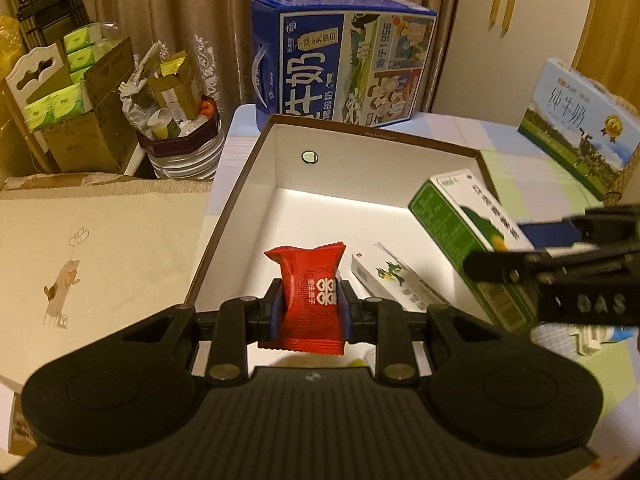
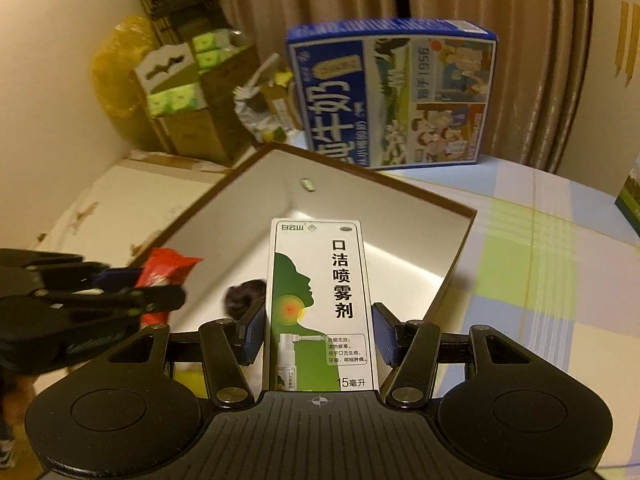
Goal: Organize objects
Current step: 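Lower green box and red packet into the brown box and open both tools, then withdraw both open tools from the brown box toward the clip and tube, then grasp the blue tube with the right tool while the left tool grasps the white clip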
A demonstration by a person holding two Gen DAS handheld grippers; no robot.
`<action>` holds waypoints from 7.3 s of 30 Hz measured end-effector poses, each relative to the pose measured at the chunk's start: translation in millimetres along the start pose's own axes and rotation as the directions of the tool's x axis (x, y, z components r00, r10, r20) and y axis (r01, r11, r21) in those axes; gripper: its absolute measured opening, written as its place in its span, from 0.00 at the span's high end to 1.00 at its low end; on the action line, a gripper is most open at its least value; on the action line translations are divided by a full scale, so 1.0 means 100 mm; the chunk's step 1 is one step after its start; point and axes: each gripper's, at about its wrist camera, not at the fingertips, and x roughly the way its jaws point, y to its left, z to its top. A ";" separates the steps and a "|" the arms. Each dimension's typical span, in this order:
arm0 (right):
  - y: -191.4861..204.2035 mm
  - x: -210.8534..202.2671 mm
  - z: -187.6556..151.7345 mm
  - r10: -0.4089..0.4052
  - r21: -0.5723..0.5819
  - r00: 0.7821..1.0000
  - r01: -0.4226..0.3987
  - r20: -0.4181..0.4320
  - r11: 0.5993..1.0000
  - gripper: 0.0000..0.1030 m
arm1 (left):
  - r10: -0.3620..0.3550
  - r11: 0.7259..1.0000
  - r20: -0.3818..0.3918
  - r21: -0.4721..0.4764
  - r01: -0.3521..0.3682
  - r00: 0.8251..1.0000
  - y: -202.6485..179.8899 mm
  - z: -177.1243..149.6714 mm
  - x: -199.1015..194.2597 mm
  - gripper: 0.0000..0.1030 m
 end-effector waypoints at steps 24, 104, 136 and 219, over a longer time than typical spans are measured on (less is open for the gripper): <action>-0.36 0.72 0.28 -0.076 0.060 0.997 0.078 -0.022 0.995 0.49 | 0.009 0.999 -0.057 0.050 -0.006 0.998 0.07 0.30 0.64 0.78; -0.05 -1.75 -1.43 0.079 0.165 0.988 -0.100 0.130 0.981 0.37 | -0.080 0.997 -0.015 0.003 0.081 0.997 -0.77 -0.94 -1.29 0.17; -1.38 -2.39 -2.33 -0.056 0.324 0.998 0.039 0.043 0.945 0.37 | -0.155 0.976 -0.115 0.135 0.170 0.981 -2.23 -1.20 -1.09 0.17; -3.10 -1.28 -2.44 -0.348 0.206 0.930 0.367 -0.121 0.907 0.48 | -0.184 0.933 -0.168 0.281 0.226 0.969 -3.49 -0.75 0.85 0.20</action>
